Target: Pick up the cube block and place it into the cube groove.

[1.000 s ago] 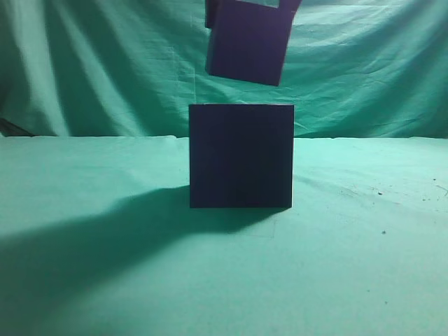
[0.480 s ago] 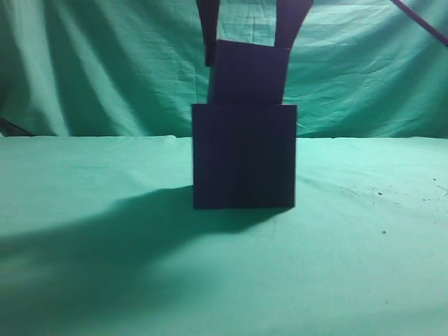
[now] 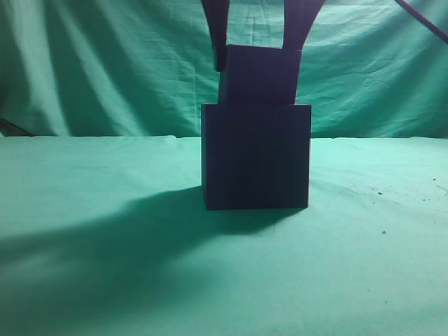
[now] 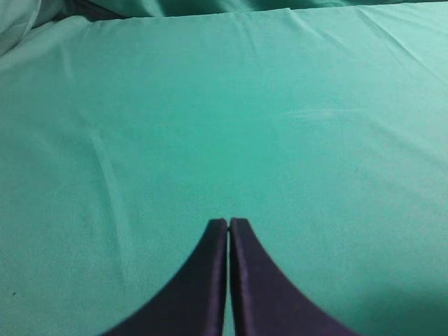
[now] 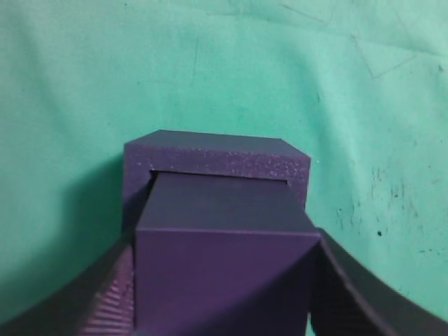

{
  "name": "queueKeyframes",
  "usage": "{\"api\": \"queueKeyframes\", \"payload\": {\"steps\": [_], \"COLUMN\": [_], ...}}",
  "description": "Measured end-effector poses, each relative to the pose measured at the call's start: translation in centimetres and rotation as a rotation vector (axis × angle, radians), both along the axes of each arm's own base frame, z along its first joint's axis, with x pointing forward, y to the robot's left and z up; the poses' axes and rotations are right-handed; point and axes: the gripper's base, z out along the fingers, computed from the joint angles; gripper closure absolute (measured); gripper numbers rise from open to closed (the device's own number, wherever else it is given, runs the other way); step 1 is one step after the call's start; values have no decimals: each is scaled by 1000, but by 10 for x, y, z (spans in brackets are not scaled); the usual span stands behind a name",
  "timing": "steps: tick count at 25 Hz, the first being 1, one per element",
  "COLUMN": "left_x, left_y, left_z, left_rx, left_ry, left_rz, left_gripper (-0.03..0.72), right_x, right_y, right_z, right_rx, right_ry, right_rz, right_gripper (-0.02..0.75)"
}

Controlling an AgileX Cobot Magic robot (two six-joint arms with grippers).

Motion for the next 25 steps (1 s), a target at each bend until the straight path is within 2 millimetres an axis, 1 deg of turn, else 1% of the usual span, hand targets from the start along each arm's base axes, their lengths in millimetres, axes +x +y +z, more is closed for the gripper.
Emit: {"api": "queueKeyframes", "payload": {"steps": [5, 6, 8, 9, 10, 15, 17, 20, 24, 25], "left_x": [0, 0, 0, 0, 0, 0, 0, 0, 0, 0], "left_y": [0, 0, 0, 0, 0, 0, 0, 0, 0, 0], "left_z": [0, 0, 0, 0, 0, 0, 0, 0, 0, 0], "left_rx": [0, 0, 0, 0, 0, 0, 0, 0, 0, 0], "left_ry": [0, 0, 0, 0, 0, 0, 0, 0, 0, 0], "left_rz": [0, 0, 0, 0, 0, 0, 0, 0, 0, 0], "left_gripper": [688, 688, 688, 688, 688, 688, 688, 688, 688, 688], "right_x": [0, 0, 0, 0, -1, -1, 1, 1, -13, -18], "right_y": [0, 0, 0, 0, -1, -1, 1, 2, -11, -16], "right_z": [0, 0, 0, 0, 0, 2, 10, 28, 68, 79], "right_rx": [-4, -5, -7, -12, -16, -22, -11, 30, 92, 109], "right_ry": [-5, -5, -4, 2, 6, 5, -15, -52, -133, -159], "right_rz": [38, 40, 42, 42, 43, 70, 95, 113, 145, 152], "right_gripper": [318, 265, 258, 217, 228, 228, 228, 228, 228, 309]}}
